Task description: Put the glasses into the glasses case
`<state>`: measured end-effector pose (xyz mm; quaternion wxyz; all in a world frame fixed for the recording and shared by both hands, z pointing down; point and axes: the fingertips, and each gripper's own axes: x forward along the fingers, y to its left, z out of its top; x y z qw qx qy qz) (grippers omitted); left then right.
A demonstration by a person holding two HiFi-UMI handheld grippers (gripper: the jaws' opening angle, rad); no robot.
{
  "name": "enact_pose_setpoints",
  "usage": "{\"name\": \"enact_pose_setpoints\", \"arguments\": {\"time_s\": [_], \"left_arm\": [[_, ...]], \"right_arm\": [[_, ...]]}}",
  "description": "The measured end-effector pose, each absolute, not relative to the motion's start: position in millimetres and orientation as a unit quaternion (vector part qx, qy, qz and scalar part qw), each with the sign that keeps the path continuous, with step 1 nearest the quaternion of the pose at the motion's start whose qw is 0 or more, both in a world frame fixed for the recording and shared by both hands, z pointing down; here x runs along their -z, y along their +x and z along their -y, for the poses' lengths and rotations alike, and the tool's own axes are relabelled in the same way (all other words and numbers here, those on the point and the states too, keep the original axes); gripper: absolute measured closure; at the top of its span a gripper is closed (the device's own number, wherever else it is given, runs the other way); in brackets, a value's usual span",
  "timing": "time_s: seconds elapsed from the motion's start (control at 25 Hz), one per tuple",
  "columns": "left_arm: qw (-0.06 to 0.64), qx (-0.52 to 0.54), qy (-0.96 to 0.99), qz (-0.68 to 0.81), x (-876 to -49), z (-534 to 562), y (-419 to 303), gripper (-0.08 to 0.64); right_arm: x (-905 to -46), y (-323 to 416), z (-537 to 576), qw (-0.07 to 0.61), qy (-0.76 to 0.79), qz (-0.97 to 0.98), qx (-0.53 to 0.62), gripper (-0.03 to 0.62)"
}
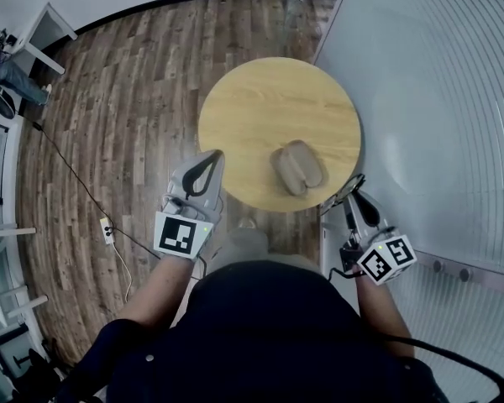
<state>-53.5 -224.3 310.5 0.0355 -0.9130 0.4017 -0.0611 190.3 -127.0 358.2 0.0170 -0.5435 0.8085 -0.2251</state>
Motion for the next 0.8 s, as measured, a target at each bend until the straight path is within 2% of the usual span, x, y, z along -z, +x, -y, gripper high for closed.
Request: {"name": "enact_pose_setpoints", "arguments": {"time_s": [0.24,0.52,0.8], "left_arm": [[0.032,0.051,-0.926,-0.374,-310.9,259.4,-54.9,0.554],[0.033,0.067,-0.929,-0.361,-306.2,289.6,-26.8,0.554],[0.043,0.082,-0.916,-0.391,-295.7,304.3,-25.5,0.554]], "right_arm": [[-353.7,181.4,159.4,-0.008,-0.561,-0.801,0.210,0.565],[-360.2,203.8,171.6,-0.013,-0.576,-0.785,0.230,0.565],[-378.6,213.7,195.8,-0.038,-0.548,-0.802,0.236,0.565]]}}
